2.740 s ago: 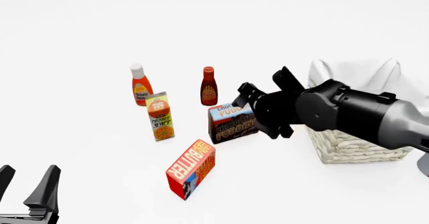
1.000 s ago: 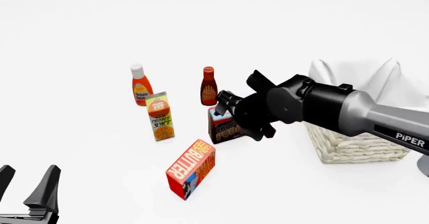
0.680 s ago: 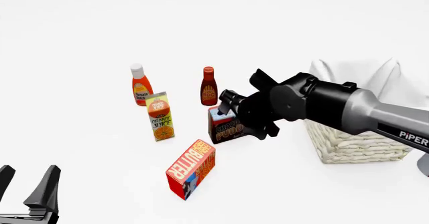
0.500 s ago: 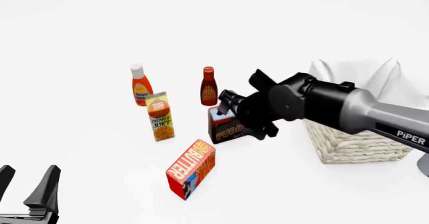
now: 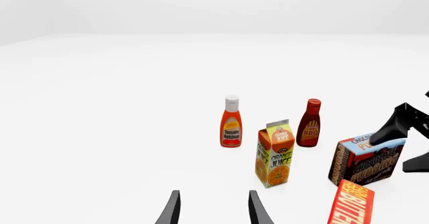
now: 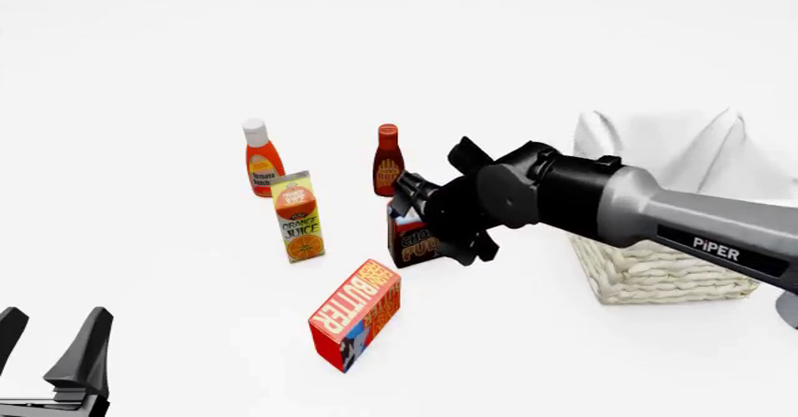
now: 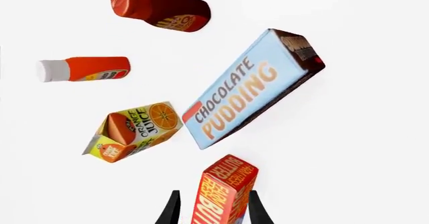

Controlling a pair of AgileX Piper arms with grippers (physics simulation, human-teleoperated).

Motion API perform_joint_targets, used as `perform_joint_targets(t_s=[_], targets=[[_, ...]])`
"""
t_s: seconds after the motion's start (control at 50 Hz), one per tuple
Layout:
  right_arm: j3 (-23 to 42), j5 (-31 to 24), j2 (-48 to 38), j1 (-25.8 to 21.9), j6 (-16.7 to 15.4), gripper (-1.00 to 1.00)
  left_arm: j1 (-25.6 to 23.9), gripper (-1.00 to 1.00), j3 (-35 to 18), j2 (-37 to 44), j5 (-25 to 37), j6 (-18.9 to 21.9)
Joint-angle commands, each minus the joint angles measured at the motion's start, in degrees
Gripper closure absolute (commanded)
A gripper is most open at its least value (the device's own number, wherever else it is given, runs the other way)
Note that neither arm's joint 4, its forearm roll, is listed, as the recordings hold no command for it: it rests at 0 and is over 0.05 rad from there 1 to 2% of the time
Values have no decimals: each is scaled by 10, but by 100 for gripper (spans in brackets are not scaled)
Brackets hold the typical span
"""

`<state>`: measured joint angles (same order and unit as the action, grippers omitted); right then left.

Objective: Pick the butter and place it in the basket.

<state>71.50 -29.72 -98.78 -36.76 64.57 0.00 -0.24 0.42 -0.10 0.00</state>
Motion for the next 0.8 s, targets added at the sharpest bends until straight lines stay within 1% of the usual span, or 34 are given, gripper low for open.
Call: perform_joint_targets(t_s=[0.02, 0.24, 0.36, 0.8], targets=[[-11, 17, -7, 3, 27, -100, 0, -100, 0, 0, 0, 0], [-36, 40, -10, -4, 60, -100, 0, -100, 0, 0, 0, 0], [-38, 48, -19, -11, 68, -100, 0, -100, 0, 0, 0, 0], [-40, 59, -32, -16, 76, -100, 0, -100, 0, 0, 0, 0]])
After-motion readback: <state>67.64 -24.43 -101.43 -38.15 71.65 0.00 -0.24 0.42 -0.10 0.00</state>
